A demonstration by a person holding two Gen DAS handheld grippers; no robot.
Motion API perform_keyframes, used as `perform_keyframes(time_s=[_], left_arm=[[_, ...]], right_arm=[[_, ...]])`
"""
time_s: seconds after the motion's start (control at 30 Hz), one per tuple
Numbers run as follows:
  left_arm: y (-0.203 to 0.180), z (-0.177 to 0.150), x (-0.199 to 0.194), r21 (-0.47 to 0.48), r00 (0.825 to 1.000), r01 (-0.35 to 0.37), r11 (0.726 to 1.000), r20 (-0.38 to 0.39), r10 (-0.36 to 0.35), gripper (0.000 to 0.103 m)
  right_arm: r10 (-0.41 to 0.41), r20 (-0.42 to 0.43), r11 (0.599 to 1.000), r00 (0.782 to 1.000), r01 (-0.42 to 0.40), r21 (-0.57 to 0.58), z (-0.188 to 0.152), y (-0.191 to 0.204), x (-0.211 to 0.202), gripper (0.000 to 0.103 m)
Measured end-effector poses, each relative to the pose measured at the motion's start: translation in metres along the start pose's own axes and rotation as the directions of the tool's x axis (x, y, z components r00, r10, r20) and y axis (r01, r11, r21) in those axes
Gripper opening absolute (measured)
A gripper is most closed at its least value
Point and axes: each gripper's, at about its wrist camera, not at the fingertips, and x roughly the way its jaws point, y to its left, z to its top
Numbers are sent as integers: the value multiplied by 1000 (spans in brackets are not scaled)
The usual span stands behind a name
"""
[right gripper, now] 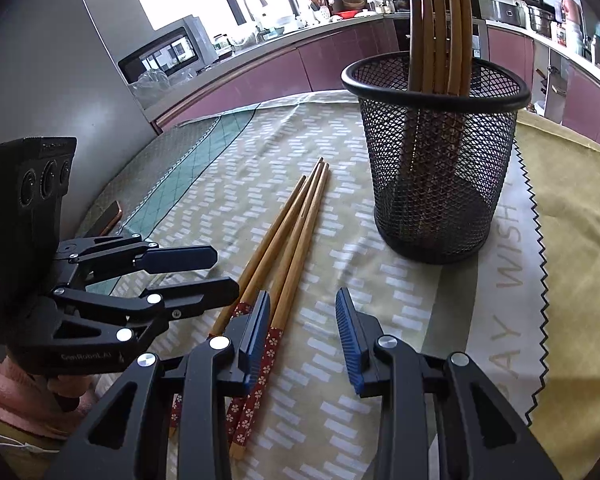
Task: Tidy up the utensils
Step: 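Move both open grippers down toward the remaining chopsticks beside the mesh cup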
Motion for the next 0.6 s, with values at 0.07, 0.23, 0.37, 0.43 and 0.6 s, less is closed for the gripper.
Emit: perform_keyframes(time_s=[0.07, 0.23, 0.37, 0.43, 0.6], left_arm=[[-1, -1, 0, 2, 1000, -2, 1000, -1, 2, 44], [0, -3, 0, 6, 1000, -4, 1000, -2, 4, 44], [2, -4, 0, 10, 1000, -6, 1000, -6, 6, 44], [2, -4, 0, 13, 1000, -8, 1000, -7, 8, 44], [0, -4, 1, 25, 1000, -18, 1000, -10, 18, 44]], right_arm=[[-9, -1, 1000, 1000, 9, -6, 0, 2, 1, 32], [-26, -7, 999, 1000, 26, -18, 1, 5, 7, 32], [-34, -8, 999, 999, 34, -25, 1, 6, 9, 32], [-38, -9, 999, 999, 38, -29, 1, 6, 9, 32], [-60, -10, 997, 998, 59, -52, 1, 10, 10, 32]])
